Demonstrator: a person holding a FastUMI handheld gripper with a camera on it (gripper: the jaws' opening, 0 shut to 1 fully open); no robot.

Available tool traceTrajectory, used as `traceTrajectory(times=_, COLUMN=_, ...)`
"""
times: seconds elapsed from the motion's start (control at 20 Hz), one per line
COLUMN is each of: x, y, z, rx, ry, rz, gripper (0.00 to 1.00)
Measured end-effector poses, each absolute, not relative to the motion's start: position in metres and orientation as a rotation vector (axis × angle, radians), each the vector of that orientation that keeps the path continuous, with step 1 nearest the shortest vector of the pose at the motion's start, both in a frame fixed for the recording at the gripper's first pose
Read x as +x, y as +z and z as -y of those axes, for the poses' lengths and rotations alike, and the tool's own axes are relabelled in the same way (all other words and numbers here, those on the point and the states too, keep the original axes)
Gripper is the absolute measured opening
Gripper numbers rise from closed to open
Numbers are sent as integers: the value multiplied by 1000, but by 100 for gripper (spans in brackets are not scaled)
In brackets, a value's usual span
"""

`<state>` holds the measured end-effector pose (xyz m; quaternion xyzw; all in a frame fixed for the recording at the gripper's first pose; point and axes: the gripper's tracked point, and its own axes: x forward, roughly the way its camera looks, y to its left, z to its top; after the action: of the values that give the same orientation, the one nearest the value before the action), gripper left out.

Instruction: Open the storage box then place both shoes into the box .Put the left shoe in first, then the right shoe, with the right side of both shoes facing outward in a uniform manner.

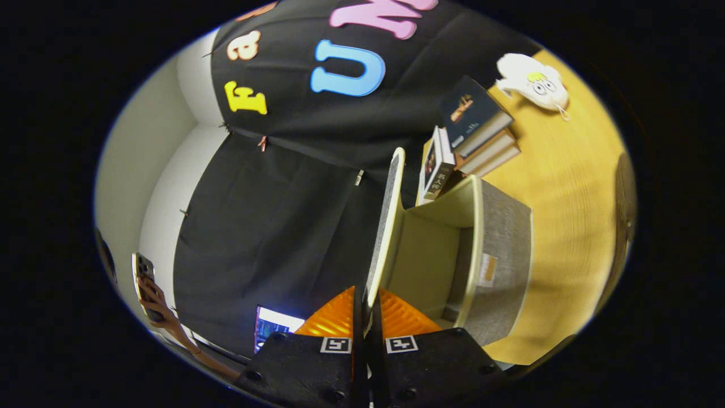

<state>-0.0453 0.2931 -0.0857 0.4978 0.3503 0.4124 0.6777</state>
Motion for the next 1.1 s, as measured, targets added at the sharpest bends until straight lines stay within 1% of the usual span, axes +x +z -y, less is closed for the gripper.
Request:
traceTrajectory(times=0.2, x=-46, y=-50, z=-343, rx=965, ry=989, rz=-737, gripper=9)
traceTrajectory(times=0.5, x=-47, y=-19, z=-425, rx=941, ry=1069, rz=-739, gripper=9)
traceTrajectory(times=0.55, x=-48, y=-16, z=-435, rx=937, ry=1083, rz=-742, gripper=11)
traceTrajectory(times=0.6, x=-50, y=-14, z=-443, rx=929, ry=1093, rz=-743, gripper=11)
traceTrajectory(times=0.65, x=-50, y=-12, z=-455, rx=921, ry=1102, rz=-747, gripper=14)
traceTrajectory(times=0.7, x=-51, y=-11, z=-463, rx=913, ry=1115, rz=-746, gripper=14)
traceTrajectory(times=0.8, x=-48, y=-8, z=-477, rx=886, ry=1119, rz=-728, gripper=27)
traceTrajectory(times=0.95, x=-48, y=-8, z=-487, rx=871, ry=1133, rz=-727, gripper=83)
traceTrajectory(times=1.05, x=-42, y=-10, z=-483, rx=862, ry=1108, rz=-715, gripper=97)
traceTrajectory(times=1.1, x=-38, y=-12, z=-478, rx=852, ry=1089, rz=-707, gripper=97)
